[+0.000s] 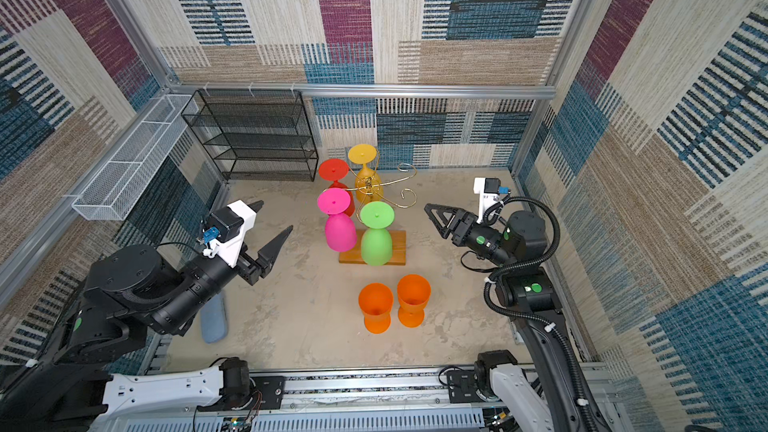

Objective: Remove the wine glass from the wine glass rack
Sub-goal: 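Raise the left gripper while the right gripper reaches for the green glass foot, then close the right gripper on the foot of the green glass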

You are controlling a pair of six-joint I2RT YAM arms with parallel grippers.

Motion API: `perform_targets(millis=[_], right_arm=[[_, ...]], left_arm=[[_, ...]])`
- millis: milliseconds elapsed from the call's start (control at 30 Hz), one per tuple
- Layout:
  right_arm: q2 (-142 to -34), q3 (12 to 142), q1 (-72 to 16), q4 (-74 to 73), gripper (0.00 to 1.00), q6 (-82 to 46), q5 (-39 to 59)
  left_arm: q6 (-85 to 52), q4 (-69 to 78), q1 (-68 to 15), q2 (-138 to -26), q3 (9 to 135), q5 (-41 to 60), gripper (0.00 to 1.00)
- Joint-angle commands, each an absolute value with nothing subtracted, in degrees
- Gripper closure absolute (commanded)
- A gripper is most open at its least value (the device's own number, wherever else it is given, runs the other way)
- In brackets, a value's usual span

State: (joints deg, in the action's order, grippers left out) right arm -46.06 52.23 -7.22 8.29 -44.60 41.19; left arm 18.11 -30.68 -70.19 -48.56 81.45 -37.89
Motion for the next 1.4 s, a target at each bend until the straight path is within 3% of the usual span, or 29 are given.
perform_targets(millis=[0, 467, 867, 1367], right_arm=[[-46.56, 53.43, -10.83, 9.49, 0.29, -45.35, 41.09], [-49.01, 48.86, -22.27, 4.02, 0.42, -49.75, 34.27], [-53.16, 50.99, -23.54, -0.12, 0.49, -49.68, 32.95], [-56.16, 52.21, -24.41, -2.75, 0.56, -50.04, 32.69]], left_arm=[[15.04, -27.25, -69.38, -47.24, 78.81, -41.95, 0.32], [9.74, -29.36, -61.74, -48.76, 75.78, -32.91, 0.31], [4.33, -28.65, -52.16, -51.91, 72.86, -20.86, 0.32], [1.98, -27.89, -46.94, -53.32, 71.02, -13.97, 0.32]])
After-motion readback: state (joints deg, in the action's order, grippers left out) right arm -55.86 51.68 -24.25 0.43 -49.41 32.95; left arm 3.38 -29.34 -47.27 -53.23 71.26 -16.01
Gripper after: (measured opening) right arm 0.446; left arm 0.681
